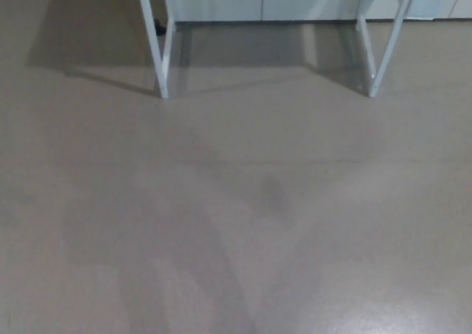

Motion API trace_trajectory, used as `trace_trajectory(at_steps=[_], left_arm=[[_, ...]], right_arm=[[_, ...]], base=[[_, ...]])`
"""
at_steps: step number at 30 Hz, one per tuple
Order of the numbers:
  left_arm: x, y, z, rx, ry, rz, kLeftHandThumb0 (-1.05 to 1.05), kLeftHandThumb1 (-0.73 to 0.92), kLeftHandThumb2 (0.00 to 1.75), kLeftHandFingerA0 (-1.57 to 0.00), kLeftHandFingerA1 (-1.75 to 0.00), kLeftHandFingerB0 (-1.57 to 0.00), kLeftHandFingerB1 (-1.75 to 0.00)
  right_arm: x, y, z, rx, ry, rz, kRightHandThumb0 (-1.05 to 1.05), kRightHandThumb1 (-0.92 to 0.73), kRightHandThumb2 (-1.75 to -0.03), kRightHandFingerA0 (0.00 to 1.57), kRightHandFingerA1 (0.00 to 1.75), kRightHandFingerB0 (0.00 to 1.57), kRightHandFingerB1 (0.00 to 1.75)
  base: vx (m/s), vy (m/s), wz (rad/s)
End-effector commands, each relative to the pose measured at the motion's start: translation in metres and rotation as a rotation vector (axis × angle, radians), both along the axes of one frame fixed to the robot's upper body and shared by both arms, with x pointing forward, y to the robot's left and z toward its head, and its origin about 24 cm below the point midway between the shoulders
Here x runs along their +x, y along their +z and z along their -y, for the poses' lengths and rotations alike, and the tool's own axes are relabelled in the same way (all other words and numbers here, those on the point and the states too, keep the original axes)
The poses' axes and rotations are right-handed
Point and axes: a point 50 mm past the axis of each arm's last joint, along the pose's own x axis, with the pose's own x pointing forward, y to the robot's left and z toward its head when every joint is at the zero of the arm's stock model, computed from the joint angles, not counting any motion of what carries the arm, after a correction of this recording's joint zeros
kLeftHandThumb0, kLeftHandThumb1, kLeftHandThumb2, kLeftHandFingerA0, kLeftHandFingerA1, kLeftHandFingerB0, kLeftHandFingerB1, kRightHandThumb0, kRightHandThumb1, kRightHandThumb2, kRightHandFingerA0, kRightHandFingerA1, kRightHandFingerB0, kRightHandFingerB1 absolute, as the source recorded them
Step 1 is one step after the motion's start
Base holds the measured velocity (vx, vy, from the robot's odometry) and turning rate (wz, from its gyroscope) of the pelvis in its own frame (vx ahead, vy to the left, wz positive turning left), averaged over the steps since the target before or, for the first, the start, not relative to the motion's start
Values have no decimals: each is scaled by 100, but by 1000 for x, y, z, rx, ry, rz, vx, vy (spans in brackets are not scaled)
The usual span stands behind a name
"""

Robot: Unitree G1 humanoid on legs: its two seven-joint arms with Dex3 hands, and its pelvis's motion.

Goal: The robot walk towards a table in front and pick up a black pencil case on the left hand side and put the pencil case into a small container on the right hand side

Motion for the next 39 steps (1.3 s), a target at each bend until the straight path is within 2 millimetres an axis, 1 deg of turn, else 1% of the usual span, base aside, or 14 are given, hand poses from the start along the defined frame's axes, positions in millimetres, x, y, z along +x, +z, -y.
trace_trajectory(at_steps=[1,2,4,5,7,8,9,19,21,23,27,28,29,39], left_arm=[[1,5,-6,32,-18,12,-14,41,87,-21,-54,-11,-48],[1,5,-6,30,-22,11,-21,59,59,-29,-42,-20,-34],[1,5,-6,34,-32,5,-23,58,60,-28,-42,-20,-35],[2,5,-6,43,-31,8,-15,41,86,-22,-55,-12,-49],[2,4,-6,37,-21,11,-14,41,86,-23,-55,-12,-49],[2,4,-6,34,-17,12,-14,41,86,-23,-55,-12,-49],[2,4,-6,28,-13,16,-13,41,86,-22,-55,-12,-49],[-2,3,-7,44,-23,-7,-15,41,86,-25,-55,-14,-49],[-2,3,-6,42,-23,-4,-14,41,86,-24,-55,-15,-49],[-2,3,-6,51,-34,-5,-15,41,86,-25,-55,-15,-49],[-2,3,-5,39,-23,-1,-13,41,88,-27,-57,-15,-50],[-3,3,-5,38,-23,-4,-16,59,57,-35,-43,-27,-35],[-2,3,-5,45,-32,-7,-15,40,86,-25,-56,-15,-49],[-14,1,-6,39,-36,-33,-15,41,86,-23,-55,-12,-49]], right_arm=[[0,1,1,-9,6,1,-32,-55,-56,42,39,36,35],[0,1,1,-10,5,-2,-33,-55,-56,41,40,36,34],[0,0,2,-12,5,-9,-32,-55,-56,41,39,36,35],[1,0,2,-12,6,-11,-32,-55,-56,41,39,37,35],[1,0,2,-18,17,-8,-39,-48,-69,36,47,34,43],[1,0,2,-20,20,-7,-39,-48,-69,36,47,34,43],[1,1,1,-17,17,-4,-32,-55,-56,41,40,37,35],[-2,0,0,-13,18,-18,-31,-56,-56,42,40,39,36],[-2,0,1,-11,24,-17,-38,-50,-69,37,46,36,44],[-2,0,1,-18,29,-24,-31,-56,-57,42,40,39,36],[-2,1,1,-17,35,-17,-31,-57,-57,44,41,39,36],[-2,0,1,-16,32,-21,-31,-57,-57,44,40,39,36],[-3,0,2,-15,28,-25,-31,-57,-57,43,40,39,36],[-13,-4,3,-13,28,-67,-34,-56,-57,44,40,39,35]], base=[[277,269,1],[328,195,15],[307,168,-22],[209,180,2],[173,160,2],[181,130,4],[156,101,7],[194,-31,8],[148,-167,5],[173,-89,-4],[164,-58,-11],[165,-32,-5],[173,115,-8],[182,153,-3]])
